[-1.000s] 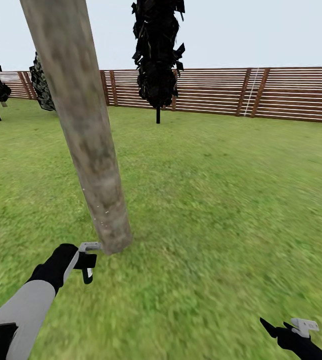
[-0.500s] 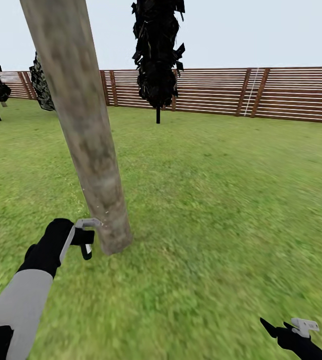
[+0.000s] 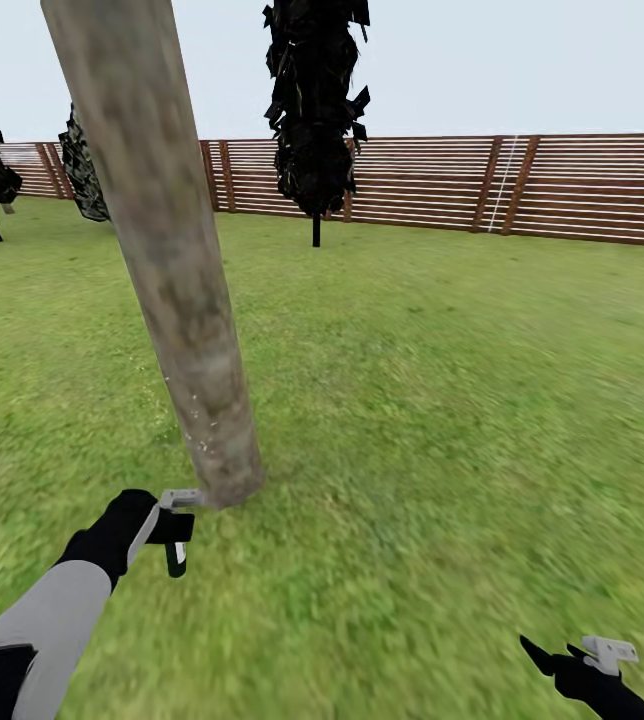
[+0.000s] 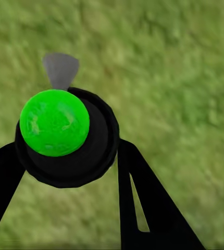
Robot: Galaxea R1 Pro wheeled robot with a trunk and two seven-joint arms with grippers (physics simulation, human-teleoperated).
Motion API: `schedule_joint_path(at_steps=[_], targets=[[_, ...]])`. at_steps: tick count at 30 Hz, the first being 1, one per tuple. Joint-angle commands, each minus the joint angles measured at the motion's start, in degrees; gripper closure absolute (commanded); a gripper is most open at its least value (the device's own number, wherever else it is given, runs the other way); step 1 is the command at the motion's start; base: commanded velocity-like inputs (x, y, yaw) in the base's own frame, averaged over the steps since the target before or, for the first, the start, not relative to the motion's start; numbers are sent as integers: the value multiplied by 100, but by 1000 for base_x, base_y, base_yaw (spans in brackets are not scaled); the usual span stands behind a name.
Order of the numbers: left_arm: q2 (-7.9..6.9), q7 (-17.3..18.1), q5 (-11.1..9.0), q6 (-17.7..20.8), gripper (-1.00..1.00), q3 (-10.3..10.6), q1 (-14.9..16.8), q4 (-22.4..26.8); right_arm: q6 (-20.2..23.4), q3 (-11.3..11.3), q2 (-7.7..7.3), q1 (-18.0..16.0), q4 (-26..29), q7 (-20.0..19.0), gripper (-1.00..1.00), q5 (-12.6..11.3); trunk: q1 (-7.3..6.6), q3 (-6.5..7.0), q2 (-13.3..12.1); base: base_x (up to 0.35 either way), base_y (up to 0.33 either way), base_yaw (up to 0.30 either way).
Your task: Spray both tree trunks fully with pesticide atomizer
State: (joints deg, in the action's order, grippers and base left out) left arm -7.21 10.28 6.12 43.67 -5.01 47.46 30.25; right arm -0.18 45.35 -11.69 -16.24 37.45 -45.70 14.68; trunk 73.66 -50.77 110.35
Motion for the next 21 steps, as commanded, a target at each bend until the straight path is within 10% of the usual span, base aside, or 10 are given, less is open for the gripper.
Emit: schedule_joint_path(at_steps=[1, 21], targets=[[0, -11, 1, -10, 100, -8, 0, -11, 0, 0, 0, -1, 0, 0, -100, 0, 0, 0, 0, -93, 0, 0], [0, -70, 12, -34, 100, -49, 0, 57, 0, 0, 2, 7, -9, 580, -100, 1, 0, 0, 0, 22, 0, 0]])
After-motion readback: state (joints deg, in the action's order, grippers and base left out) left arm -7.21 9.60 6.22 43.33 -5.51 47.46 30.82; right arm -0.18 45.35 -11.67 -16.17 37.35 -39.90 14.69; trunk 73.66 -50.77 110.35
